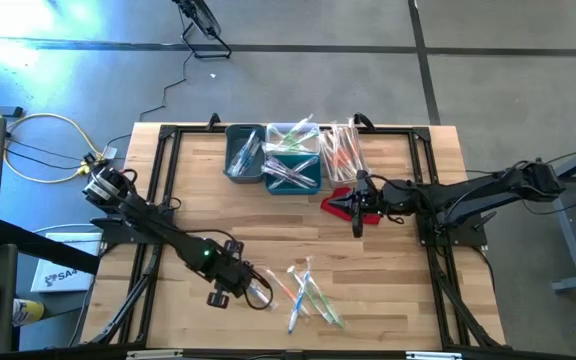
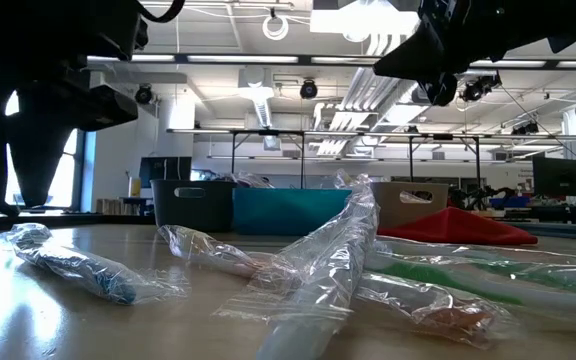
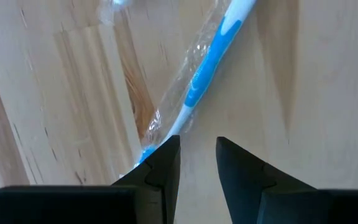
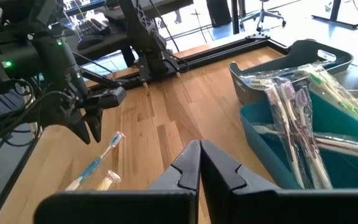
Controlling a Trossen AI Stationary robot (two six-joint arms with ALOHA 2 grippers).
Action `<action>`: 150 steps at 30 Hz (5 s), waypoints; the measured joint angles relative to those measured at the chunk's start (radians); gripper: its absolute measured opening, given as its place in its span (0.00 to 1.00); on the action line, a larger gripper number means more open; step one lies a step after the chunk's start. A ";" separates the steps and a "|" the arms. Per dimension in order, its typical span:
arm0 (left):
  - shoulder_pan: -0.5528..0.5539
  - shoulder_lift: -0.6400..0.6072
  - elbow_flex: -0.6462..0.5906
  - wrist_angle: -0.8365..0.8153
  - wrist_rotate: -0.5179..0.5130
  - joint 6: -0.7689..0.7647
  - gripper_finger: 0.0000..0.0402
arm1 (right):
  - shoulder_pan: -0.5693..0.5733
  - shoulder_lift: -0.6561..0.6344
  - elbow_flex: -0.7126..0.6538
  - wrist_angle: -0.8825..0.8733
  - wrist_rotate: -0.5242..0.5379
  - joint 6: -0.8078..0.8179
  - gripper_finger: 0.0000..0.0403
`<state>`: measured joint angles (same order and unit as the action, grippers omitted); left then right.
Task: Pick & Place Toothbrushes
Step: Put the left blue toothbrush into the gray bin
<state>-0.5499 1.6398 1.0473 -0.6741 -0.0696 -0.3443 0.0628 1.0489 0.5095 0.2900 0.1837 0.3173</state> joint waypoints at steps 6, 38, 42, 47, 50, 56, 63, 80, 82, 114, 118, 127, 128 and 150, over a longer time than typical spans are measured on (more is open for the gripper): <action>0.000 0.000 0.000 0.045 -0.002 0.006 0.25 | 0.000 0.000 0.000 0.000 0.000 0.000 0.01; 0.000 0.142 0.003 0.141 -0.007 0.022 0.30 | 0.000 0.000 0.000 -0.016 0.001 0.000 0.01; 0.000 0.143 0.003 0.141 0.027 0.023 0.20 | 0.000 0.000 0.000 -0.017 0.001 0.000 0.01; 0.000 0.143 0.003 0.137 0.037 0.021 0.07 | 0.000 0.000 0.000 -0.017 0.001 0.000 0.01; 0.000 0.143 0.003 0.132 0.038 0.017 0.03 | 0.000 0.000 0.000 -0.018 0.001 0.000 0.01; 0.000 0.128 0.000 0.107 0.062 -0.080 0.02 | 0.000 0.000 0.000 -0.018 -0.002 0.000 0.01; 0.000 0.035 -0.002 -0.013 0.055 -0.126 0.02 | 0.000 0.000 0.000 -0.018 -0.003 -0.007 0.01; 0.001 -0.237 0.000 -0.293 -0.139 -0.432 0.01 | 0.001 0.000 0.000 -0.017 -0.004 -0.008 0.01; 0.001 -0.284 0.000 -0.330 -0.204 -0.462 0.01 | 0.001 0.000 0.000 -0.018 -0.007 -0.008 0.01; 0.992 -0.534 -0.062 0.038 -0.041 -0.045 0.01 | 0.000 0.000 0.000 -0.017 0.158 -0.028 0.01; 1.128 -0.531 -0.097 0.074 0.082 -0.027 0.01 | 0.000 0.000 0.000 -0.017 0.158 -0.024 0.01; 1.260 -0.466 -0.181 0.392 0.280 -0.053 0.01 | 0.000 0.000 0.000 -0.017 0.244 -0.023 0.01; 1.259 -0.452 -0.188 0.426 0.288 -0.054 0.01 | 0.000 0.000 0.000 -0.017 0.260 -0.023 0.01; 1.257 -0.227 -0.193 0.587 0.289 -0.214 0.01 | 0.000 0.000 0.000 -0.017 0.320 -0.023 0.01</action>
<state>0.7067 1.4128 0.8539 -0.0874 0.2191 -0.5583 0.0628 1.0492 0.5095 0.2726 0.5034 0.2939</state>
